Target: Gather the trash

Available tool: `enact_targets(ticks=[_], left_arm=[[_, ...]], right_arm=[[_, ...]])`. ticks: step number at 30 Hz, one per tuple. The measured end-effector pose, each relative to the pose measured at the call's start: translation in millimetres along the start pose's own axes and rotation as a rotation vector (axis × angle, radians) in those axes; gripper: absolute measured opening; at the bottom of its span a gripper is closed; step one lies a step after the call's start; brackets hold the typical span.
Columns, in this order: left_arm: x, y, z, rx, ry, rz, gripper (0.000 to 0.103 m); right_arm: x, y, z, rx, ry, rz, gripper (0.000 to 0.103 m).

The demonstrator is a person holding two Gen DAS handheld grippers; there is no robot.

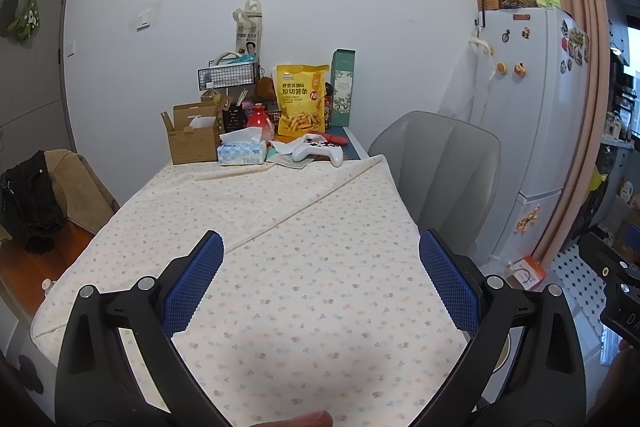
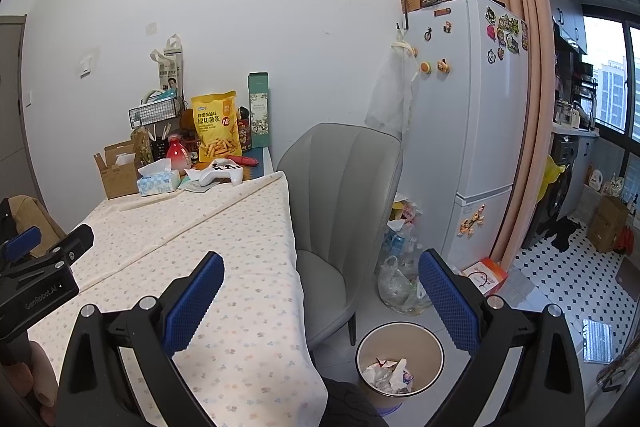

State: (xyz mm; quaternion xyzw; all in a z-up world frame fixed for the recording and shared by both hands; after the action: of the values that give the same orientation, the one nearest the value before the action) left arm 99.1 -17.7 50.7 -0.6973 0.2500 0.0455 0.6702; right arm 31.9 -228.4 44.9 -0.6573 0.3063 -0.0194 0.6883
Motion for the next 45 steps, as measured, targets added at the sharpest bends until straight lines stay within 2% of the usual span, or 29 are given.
enact_targets(ticks=[45], left_arm=[[3.1,12.2,7.3,-0.022,-0.026,0.01,0.097]], right_arm=[[10.5,11.2,13.7,-0.024,-0.013,0.022,0.096]])
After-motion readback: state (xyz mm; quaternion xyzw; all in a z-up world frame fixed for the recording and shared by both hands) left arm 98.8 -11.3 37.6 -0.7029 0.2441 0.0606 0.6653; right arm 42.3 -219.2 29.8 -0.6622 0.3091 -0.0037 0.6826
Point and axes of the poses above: each gripper's, at about its wrist camera, not at the fingertips, and x roughly the way its jaws point, z to its left, y to its underside, the point moved 9 cm from there along x, roughly the way its jaws point, and after that the axes turned 11 degrees about y, right-handed, at the moved point
